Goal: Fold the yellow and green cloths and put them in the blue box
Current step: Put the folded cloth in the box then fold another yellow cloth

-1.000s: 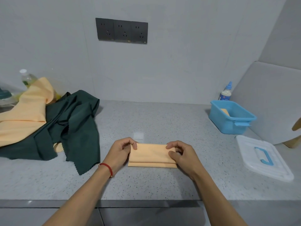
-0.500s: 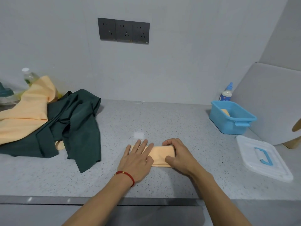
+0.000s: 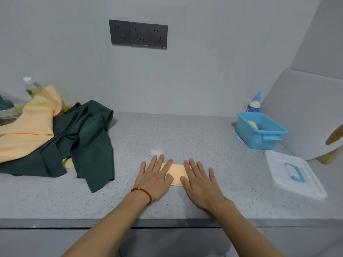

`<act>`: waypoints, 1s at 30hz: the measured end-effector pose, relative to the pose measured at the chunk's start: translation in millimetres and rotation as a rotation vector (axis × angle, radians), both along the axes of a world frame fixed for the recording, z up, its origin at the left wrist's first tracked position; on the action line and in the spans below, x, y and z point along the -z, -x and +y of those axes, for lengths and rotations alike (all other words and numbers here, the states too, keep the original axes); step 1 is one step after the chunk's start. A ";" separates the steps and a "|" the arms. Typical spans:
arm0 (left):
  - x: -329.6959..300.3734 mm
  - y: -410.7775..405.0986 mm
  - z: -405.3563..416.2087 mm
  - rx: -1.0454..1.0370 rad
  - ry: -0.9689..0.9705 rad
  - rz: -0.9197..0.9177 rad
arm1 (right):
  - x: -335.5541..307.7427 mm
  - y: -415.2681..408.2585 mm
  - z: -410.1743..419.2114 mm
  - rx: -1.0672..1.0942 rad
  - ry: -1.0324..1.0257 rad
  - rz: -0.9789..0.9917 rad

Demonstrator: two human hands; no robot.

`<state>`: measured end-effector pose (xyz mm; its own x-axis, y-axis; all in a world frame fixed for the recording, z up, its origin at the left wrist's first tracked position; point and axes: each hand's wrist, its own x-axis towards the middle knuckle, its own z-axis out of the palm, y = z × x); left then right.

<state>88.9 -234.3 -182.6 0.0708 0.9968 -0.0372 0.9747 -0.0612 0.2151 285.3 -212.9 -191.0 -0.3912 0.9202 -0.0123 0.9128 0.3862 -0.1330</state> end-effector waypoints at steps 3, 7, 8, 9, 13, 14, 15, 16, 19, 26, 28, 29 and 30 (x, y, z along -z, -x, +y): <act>-16.3 13.8 0.4 0.072 0.110 -0.124 | -3.5 1.6 -1.0 0.018 0.019 -0.001; -41.7 46.6 -1.9 0.102 0.204 -0.260 | -3.2 -1.4 -4.8 0.023 0.022 0.062; -45.7 49.7 -2.6 0.098 0.202 -0.241 | -4.2 -2.8 -5.7 0.020 0.021 0.108; -48.1 50.6 -3.7 0.085 0.190 -0.219 | -5.9 -4.2 -6.9 0.015 0.025 0.168; -51.1 38.7 -3.9 0.002 0.060 -0.158 | -21.2 -12.7 -8.6 0.052 0.068 0.495; -50.4 35.9 -5.2 0.002 0.026 -0.125 | -24.0 -14.9 -9.3 0.073 0.071 0.535; -49.5 34.0 -6.6 0.004 0.006 -0.111 | -25.9 -17.0 -10.3 0.092 0.074 0.562; -50.0 32.9 -6.9 0.007 0.000 -0.125 | -27.2 -19.2 -10.7 0.108 0.083 0.590; -58.4 34.1 -2.4 0.017 0.010 -0.337 | -32.1 -27.3 -9.4 0.132 0.132 0.741; -87.9 -18.7 64.0 0.123 -0.032 -0.751 | -37.6 -79.9 13.1 0.253 0.121 1.044; -99.8 -49.4 94.5 0.113 -0.077 -0.848 | -45.0 -98.9 25.5 0.377 -0.036 1.156; -106.8 -68.0 112.7 0.105 -0.095 -0.924 | -49.6 -109.3 33.0 0.449 -0.153 1.210; -114.3 -89.2 132.9 0.109 -0.108 -0.997 | -54.5 -120.8 41.7 0.513 -0.273 1.253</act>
<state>178.1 -101.4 -68.3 0.1116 0.9776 0.1785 0.3407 -0.2064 0.9173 406.0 -171.3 -136.5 0.3732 0.8796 0.2949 0.2872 0.1927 -0.9383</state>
